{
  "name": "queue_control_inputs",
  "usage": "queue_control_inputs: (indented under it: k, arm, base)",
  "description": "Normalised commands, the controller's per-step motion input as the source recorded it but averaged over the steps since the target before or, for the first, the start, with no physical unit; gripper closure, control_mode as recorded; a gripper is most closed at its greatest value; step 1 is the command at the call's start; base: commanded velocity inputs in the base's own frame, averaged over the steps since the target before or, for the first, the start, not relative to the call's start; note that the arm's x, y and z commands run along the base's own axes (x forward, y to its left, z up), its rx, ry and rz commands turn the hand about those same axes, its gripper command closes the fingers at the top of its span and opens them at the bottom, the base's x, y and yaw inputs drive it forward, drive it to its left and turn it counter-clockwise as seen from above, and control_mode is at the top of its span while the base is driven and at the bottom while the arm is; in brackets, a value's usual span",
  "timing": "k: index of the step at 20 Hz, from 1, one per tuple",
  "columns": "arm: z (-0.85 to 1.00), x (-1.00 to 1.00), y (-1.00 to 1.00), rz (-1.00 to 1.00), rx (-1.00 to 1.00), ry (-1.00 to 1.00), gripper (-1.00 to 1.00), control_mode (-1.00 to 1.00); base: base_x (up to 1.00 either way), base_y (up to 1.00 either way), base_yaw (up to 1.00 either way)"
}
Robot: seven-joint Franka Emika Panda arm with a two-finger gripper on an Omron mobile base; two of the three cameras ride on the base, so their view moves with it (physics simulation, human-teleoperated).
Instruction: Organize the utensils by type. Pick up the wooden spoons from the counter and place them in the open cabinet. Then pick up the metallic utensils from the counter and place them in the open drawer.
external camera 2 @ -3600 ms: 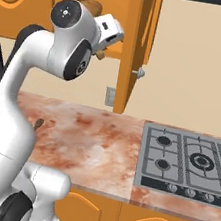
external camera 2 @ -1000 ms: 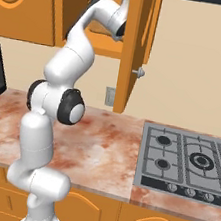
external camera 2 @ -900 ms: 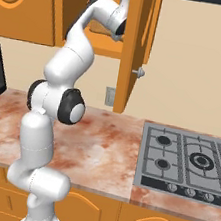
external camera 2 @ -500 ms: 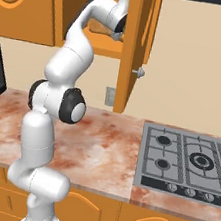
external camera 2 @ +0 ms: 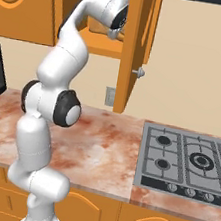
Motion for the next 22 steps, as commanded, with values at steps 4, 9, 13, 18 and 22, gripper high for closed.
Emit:
queue_control_inputs:
  k: [4, 9, 13, 18, 22]
  arm:
    - [0.0, -0.6, 0.52, 0.0, -0.05, -0.04, -1.0, -1.0]
    - [-0.14, -0.8, 0.66, 0.0, -0.07, -0.02, -1.0, -1.0]
    - [-0.08, -0.87, 0.54, -0.02, 0.01, -0.06, -1.0, -1.0]
    - [-0.01, -0.84, 0.29, -0.11, 0.13, -0.01, -1.0, -1.0]
    - [-0.13, -0.92, 0.18, -0.13, 0.28, -0.02, -1.0, -1.0]
  base:
    - [0.0, 0.0, 0.0]
    - [0.0, 0.0, 0.0]
    - [0.0, 0.0, 0.0]
    - [0.0, 0.0, 0.0]
    - [0.0, 0.0, 0.0]
